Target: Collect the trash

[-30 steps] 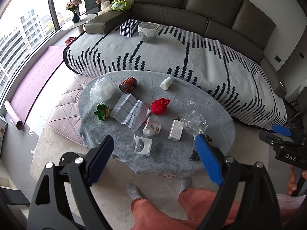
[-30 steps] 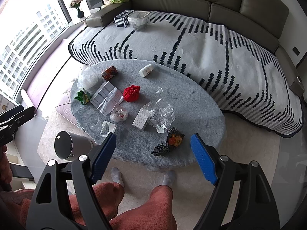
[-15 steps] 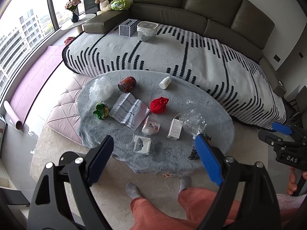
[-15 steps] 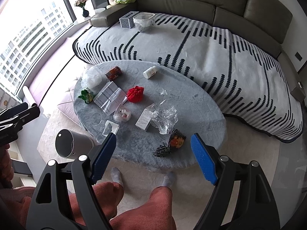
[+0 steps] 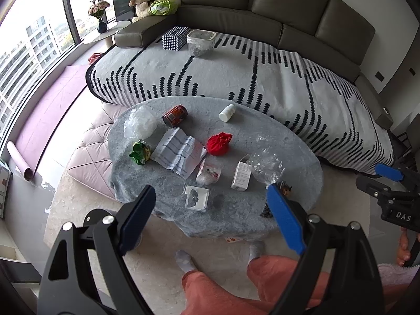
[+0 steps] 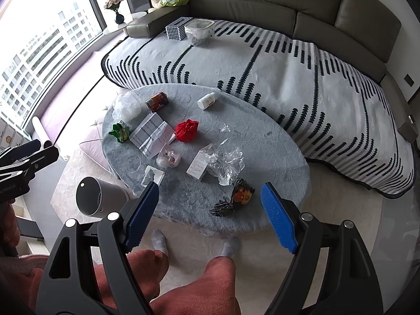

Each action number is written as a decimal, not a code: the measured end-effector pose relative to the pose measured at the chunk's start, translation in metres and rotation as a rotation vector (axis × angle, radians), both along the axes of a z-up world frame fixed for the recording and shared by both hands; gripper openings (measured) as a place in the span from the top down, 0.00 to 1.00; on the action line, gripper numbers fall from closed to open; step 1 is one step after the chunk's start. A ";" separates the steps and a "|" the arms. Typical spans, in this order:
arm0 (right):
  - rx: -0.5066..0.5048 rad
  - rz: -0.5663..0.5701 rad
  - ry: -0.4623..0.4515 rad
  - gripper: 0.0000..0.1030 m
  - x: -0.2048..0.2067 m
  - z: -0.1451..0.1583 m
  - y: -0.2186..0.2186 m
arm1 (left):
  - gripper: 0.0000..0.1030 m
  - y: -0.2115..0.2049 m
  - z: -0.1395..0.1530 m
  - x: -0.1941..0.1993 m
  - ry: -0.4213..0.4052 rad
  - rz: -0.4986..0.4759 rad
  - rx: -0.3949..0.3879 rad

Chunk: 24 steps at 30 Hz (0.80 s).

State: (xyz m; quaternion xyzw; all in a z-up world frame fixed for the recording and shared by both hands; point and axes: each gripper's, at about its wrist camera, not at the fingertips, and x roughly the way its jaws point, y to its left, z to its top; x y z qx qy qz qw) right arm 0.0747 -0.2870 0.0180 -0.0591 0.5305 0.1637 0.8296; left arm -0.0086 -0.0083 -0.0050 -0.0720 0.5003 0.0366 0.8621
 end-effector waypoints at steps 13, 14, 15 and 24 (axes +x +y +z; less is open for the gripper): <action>0.000 -0.003 0.002 0.25 0.000 -0.001 0.000 | 0.16 0.000 -0.001 -0.001 0.001 -0.001 0.002; 0.000 -0.003 0.002 0.25 0.000 -0.001 0.000 | 0.16 0.000 0.000 0.000 0.001 0.000 0.001; 0.000 -0.002 0.001 0.25 0.000 -0.002 0.000 | 0.16 0.000 -0.001 0.000 0.002 0.000 0.002; 0.001 -0.003 0.002 0.25 0.001 -0.001 0.000 | 0.16 -0.001 -0.001 0.000 0.002 0.000 0.005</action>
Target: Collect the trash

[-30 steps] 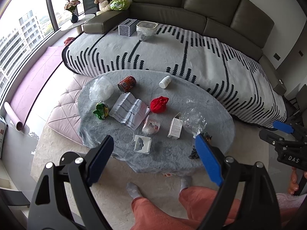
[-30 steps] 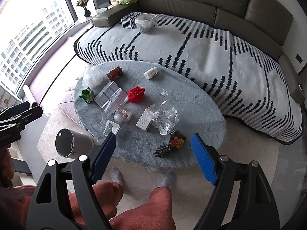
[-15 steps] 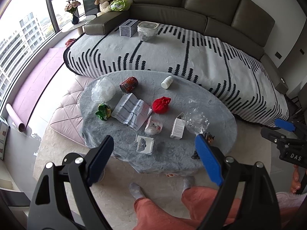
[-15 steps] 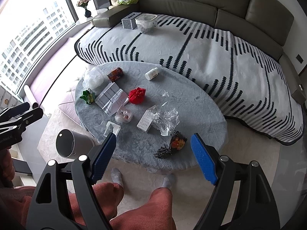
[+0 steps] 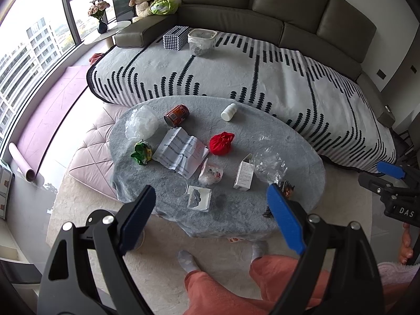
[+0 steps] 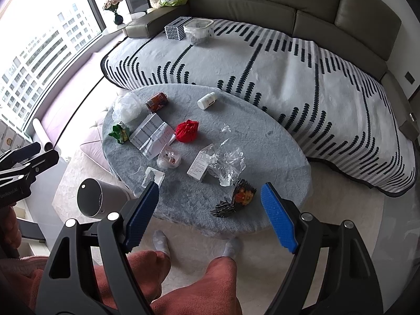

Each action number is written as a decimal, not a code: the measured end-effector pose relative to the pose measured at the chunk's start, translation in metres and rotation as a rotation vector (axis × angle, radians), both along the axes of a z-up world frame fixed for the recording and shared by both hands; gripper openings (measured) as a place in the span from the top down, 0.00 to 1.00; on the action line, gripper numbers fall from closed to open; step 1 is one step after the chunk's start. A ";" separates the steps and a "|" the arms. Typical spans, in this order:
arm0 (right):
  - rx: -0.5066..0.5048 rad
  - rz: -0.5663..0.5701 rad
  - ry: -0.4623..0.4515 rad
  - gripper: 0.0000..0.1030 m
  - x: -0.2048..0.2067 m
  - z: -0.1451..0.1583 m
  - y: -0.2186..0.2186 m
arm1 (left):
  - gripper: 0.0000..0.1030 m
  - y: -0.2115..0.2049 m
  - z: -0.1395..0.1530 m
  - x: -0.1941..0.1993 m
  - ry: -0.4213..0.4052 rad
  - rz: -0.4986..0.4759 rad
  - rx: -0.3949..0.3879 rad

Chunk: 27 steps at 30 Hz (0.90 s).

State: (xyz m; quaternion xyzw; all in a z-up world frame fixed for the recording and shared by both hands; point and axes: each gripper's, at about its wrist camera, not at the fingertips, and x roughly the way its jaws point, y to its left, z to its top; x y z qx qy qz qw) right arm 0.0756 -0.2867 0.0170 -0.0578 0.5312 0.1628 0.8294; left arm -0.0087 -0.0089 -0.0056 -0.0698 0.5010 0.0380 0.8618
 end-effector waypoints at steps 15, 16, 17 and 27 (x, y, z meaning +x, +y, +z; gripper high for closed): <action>0.001 0.001 0.002 0.25 0.000 0.000 -0.001 | 0.16 0.000 0.000 0.000 0.002 -0.001 0.003; 0.001 0.001 0.002 0.25 0.000 0.000 -0.001 | 0.16 0.000 -0.001 -0.001 0.003 -0.001 0.003; 0.001 0.001 0.002 0.25 0.000 -0.001 -0.001 | 0.16 0.000 0.000 0.000 0.002 -0.001 0.002; 0.000 0.001 0.003 0.25 0.001 0.000 -0.002 | 0.16 -0.001 0.000 0.000 0.003 0.000 0.005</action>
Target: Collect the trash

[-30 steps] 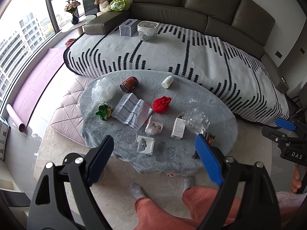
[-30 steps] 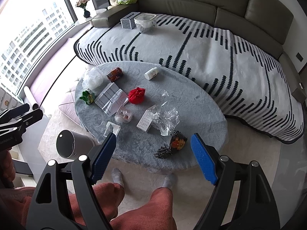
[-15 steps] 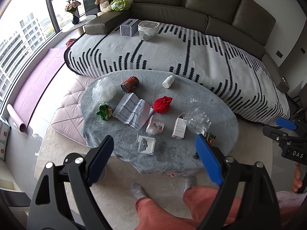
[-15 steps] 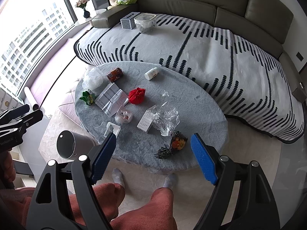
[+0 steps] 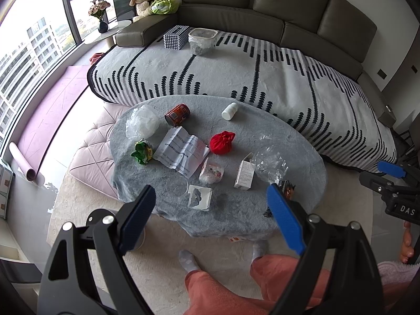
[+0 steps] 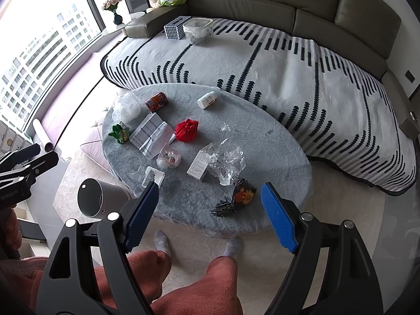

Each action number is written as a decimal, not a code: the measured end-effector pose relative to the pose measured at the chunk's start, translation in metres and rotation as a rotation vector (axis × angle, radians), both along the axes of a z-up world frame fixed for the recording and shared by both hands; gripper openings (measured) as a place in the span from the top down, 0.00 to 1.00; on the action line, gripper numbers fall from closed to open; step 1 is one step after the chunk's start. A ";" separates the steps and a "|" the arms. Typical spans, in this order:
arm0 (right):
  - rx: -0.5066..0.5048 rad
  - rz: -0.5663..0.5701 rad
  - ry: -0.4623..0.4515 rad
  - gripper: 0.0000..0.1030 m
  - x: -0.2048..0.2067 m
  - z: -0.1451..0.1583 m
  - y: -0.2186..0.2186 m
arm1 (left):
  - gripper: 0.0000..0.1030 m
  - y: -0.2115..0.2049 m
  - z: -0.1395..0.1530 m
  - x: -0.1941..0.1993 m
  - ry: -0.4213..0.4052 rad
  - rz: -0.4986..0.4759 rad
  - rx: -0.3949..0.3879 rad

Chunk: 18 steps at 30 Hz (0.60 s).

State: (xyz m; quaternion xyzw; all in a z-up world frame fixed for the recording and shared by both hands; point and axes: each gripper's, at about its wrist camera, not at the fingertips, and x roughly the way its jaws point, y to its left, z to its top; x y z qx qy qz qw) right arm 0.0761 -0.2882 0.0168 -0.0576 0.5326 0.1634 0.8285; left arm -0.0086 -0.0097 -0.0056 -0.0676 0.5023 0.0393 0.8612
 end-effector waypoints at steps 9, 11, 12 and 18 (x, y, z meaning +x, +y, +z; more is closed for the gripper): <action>0.001 0.000 0.001 0.25 0.000 -0.001 -0.001 | 0.16 0.000 0.000 0.000 0.001 -0.001 0.001; 0.001 -0.002 0.002 0.25 0.000 0.000 -0.001 | 0.16 0.000 0.000 0.000 0.000 -0.002 0.001; 0.000 -0.002 0.003 0.25 0.000 -0.001 -0.001 | 0.16 -0.001 0.000 0.000 0.000 -0.001 0.003; -0.013 -0.014 0.025 0.25 -0.002 -0.013 -0.006 | 0.16 -0.003 -0.006 -0.001 0.019 -0.019 0.001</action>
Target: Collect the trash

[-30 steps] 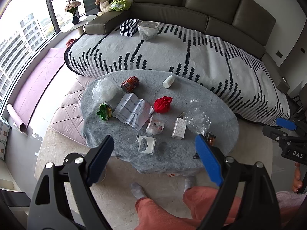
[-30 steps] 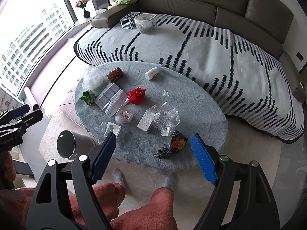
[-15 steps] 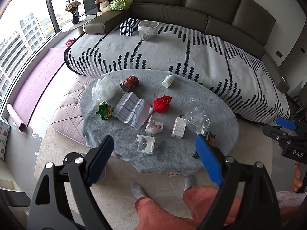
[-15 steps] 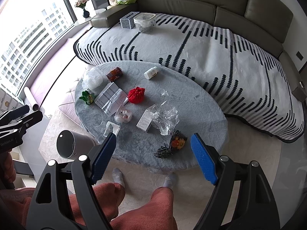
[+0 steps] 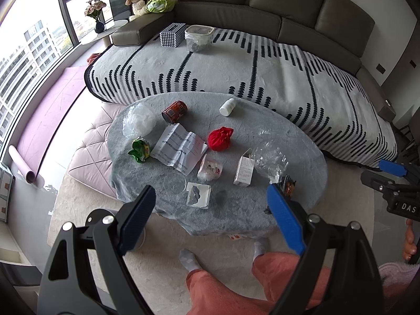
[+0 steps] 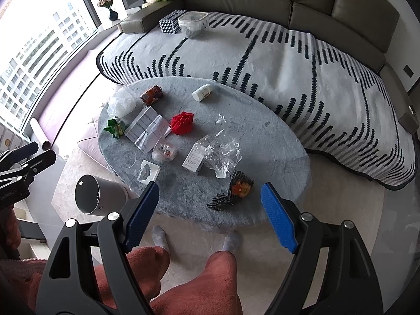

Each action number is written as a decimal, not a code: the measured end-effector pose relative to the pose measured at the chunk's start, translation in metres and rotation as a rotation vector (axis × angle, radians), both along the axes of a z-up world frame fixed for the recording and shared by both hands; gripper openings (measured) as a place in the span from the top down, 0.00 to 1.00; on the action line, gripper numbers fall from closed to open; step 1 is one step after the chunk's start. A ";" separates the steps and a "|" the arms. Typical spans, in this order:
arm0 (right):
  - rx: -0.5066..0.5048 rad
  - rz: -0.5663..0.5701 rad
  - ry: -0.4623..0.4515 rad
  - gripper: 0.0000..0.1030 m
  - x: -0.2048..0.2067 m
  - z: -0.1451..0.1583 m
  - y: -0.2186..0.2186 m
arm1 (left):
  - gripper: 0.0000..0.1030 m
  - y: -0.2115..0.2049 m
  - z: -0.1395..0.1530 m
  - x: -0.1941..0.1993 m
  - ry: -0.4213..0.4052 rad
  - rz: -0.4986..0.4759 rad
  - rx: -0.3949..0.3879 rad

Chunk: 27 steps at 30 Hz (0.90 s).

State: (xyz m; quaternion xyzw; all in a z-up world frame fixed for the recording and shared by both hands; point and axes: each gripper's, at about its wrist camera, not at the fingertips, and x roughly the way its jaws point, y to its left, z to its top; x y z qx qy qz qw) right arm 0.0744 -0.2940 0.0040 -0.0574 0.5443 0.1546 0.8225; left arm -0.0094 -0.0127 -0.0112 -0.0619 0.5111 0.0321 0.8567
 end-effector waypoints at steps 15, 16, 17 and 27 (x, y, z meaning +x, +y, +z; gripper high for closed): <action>-0.061 -0.015 0.206 0.25 0.027 -0.161 -0.014 | 0.16 -0.016 -0.152 0.034 0.182 -0.006 -0.001; -0.056 -0.025 0.209 0.25 0.033 -0.170 -0.016 | 0.16 -0.020 -0.162 0.038 0.181 -0.010 0.001; -0.052 -0.038 0.215 0.25 0.039 -0.181 -0.018 | 0.16 -0.025 -0.173 0.043 0.179 -0.016 0.002; -0.079 -0.078 0.236 0.25 0.073 -0.286 -0.038 | 0.16 -0.085 -0.269 0.091 0.176 -0.091 -0.033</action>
